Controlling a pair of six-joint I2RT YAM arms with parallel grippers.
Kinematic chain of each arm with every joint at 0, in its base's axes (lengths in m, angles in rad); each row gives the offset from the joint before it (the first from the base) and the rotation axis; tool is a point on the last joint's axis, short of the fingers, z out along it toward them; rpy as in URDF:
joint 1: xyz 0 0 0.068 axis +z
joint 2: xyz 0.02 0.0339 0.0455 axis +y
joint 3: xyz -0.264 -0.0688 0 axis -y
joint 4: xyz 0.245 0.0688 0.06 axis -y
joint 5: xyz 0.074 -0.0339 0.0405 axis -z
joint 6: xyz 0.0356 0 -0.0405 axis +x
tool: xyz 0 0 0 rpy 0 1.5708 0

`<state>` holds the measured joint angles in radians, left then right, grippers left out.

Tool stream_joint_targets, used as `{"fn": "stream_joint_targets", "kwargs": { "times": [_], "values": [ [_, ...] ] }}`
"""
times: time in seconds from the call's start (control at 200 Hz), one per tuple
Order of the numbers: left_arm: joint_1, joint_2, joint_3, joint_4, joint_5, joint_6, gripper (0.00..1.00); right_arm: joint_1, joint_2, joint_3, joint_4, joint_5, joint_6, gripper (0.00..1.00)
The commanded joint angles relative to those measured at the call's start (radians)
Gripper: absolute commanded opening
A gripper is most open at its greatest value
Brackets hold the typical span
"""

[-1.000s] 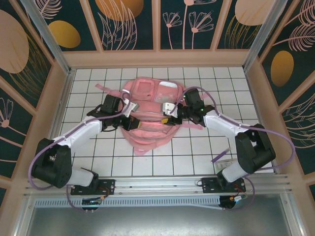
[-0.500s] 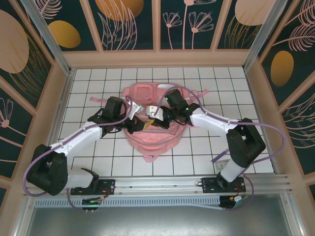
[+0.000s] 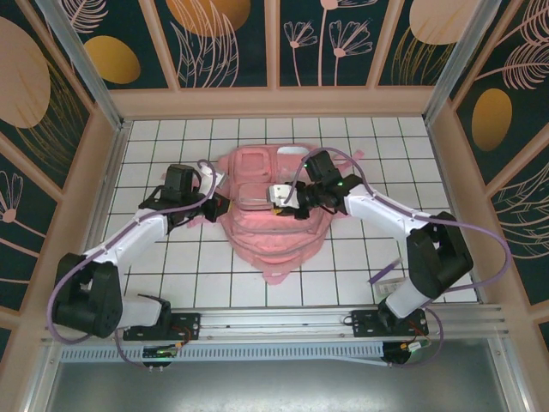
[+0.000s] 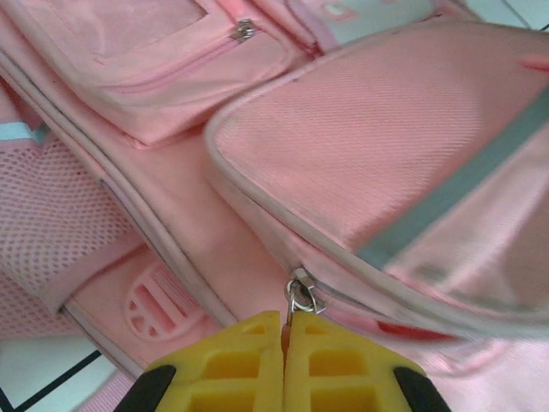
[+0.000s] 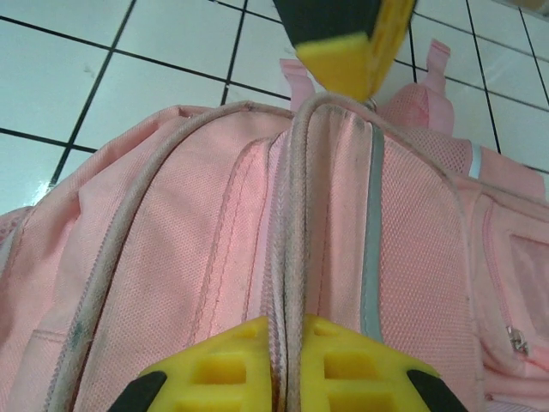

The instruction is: Pack the student bag

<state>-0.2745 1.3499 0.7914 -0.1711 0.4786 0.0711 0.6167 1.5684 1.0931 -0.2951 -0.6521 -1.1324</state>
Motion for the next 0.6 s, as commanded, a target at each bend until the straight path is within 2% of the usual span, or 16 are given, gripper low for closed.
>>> {"fn": "stream_joint_targets", "kwargs": {
  "times": [0.0,0.09,0.185,0.235,0.28,0.38,0.45,0.505,0.596],
  "values": [
    [0.065,0.076,0.030,0.083,-0.256,-0.022,0.00,-0.004,-0.072,-0.032,-0.141,-0.085,-0.077,0.00],
    [0.064,0.145,0.076,0.149,-0.163,-0.003,0.01,0.021,-0.073,-0.031,-0.152,-0.086,-0.094,0.00],
    [0.064,0.193,0.111,0.181,-0.087,0.007,0.33,0.023,-0.060,-0.030,-0.119,-0.111,-0.058,0.00],
    [0.064,0.186,0.114,0.190,-0.062,0.020,0.42,0.024,-0.058,-0.034,-0.073,-0.109,-0.011,0.00],
    [0.065,0.162,0.102,0.207,-0.031,0.036,0.45,0.023,-0.059,-0.035,-0.016,-0.079,0.063,0.00],
    [0.064,0.062,0.043,0.209,0.136,0.214,0.49,0.005,-0.053,-0.019,0.067,-0.031,0.190,0.00],
    [0.066,-0.018,-0.005,0.197,0.225,0.334,0.58,-0.022,-0.057,-0.016,0.115,-0.049,0.250,0.02],
    [0.064,-0.075,-0.038,0.190,0.296,0.419,0.66,-0.043,-0.067,-0.023,0.145,-0.087,0.267,0.02],
    [0.047,-0.134,-0.072,0.200,0.366,0.533,0.71,-0.055,-0.075,-0.026,0.159,-0.110,0.241,0.03]
  ]
}}
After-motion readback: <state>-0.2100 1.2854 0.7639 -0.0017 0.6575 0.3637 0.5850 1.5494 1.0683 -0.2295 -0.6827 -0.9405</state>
